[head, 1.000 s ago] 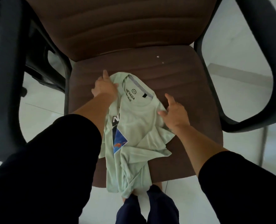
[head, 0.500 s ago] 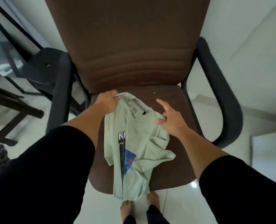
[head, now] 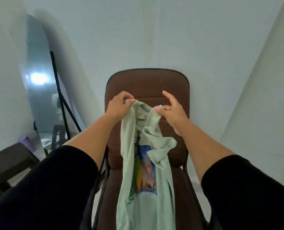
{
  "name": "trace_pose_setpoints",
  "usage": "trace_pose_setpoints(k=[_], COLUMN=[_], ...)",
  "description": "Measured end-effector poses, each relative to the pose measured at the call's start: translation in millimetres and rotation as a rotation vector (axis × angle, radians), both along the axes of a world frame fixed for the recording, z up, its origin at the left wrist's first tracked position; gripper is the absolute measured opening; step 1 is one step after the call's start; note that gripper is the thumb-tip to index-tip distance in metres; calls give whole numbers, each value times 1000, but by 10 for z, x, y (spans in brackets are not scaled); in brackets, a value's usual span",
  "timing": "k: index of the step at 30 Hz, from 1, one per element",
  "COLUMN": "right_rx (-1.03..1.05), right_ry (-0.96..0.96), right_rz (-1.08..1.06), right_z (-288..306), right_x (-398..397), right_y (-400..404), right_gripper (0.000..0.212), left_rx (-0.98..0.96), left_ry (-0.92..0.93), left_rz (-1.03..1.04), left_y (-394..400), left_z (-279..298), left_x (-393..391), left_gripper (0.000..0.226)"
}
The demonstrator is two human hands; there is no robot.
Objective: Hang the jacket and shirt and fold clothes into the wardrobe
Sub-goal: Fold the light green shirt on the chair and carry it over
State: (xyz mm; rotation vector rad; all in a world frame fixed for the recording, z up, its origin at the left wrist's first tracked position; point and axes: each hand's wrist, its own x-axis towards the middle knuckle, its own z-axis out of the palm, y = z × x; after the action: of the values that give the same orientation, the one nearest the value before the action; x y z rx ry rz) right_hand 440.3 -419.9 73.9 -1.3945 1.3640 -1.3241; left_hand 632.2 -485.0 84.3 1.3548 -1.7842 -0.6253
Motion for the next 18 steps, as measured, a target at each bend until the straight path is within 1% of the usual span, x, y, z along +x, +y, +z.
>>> trace_pose_setpoints(k=[3, 7, 8, 11, 14, 16, 18], right_rx=[-74, -119, -119, -118, -128, -150, -182], right_ry=[-91, -74, -71, -54, -16, 19, 139], right_rz=[24, -32, -42, -47, -24, -1, -16], right_z=[485, 887, 945, 1042, 1052, 1012, 961], right_x=[138, 335, 382, 478, 502, 502, 494], right_y=[43, 62, 70, 85, 103, 123, 142], right_gripper=[68, 71, 73, 73, 70, 73, 83], left_rx=[-62, -61, -58, -146, -236, -263, -261], left_ry=[43, 131, 129, -7, -131, -154, -134], left_rz=[-118, -269, -290, -293, -264, -260, -268], left_y=[134, 317, 340, 359, 361, 341, 317], left_z=[446, 826, 872, 944, 980, 1008, 1045], left_x=[28, 32, 46, 133, 188, 221, 260], left_gripper=[15, 17, 23, 38, 33, 33, 35])
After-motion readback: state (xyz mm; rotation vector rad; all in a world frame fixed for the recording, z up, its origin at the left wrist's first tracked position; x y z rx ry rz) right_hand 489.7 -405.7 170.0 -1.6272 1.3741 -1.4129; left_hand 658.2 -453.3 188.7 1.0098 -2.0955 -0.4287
